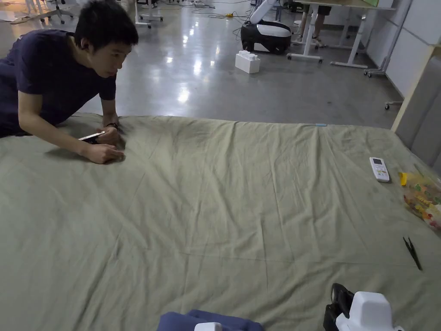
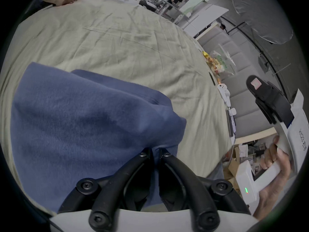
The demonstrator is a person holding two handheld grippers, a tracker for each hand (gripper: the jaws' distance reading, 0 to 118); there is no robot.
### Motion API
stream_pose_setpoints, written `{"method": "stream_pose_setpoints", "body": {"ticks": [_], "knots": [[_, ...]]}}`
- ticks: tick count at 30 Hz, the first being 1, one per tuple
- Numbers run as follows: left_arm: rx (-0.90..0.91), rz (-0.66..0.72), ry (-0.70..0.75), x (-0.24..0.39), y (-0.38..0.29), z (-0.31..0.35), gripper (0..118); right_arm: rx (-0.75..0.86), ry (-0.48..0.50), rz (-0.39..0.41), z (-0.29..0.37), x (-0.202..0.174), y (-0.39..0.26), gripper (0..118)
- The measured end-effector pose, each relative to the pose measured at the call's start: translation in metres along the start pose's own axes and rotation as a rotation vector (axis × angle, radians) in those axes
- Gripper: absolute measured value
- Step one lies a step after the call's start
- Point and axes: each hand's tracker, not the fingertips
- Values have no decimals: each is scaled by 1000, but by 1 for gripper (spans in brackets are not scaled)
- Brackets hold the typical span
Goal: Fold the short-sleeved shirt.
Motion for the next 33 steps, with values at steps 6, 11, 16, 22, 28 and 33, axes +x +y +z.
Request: {"method": "stream_pose_setpoints", "body": {"ticks": [6, 11, 16, 22, 28, 33], "knots": [[67, -27, -32, 2, -2, 20, 8, -2, 5, -7, 0, 0, 0, 0], [208, -32, -118, 4, 20, 69, 8, 14, 13, -4, 2, -1, 5, 0], [384, -85, -47, 4, 51, 115, 8, 47, 20, -14, 4, -7, 17, 0], [684, -302, 266, 5, 68, 157, 8, 146, 3, 0, 8, -19, 40, 0], [908, -409, 506, 1, 70, 185, 8, 310, -75, 38, 20, -29, 68, 0], [1012, -437, 607, -7, 69, 202, 8, 373, -91, 59, 28, -33, 86, 0]]}}
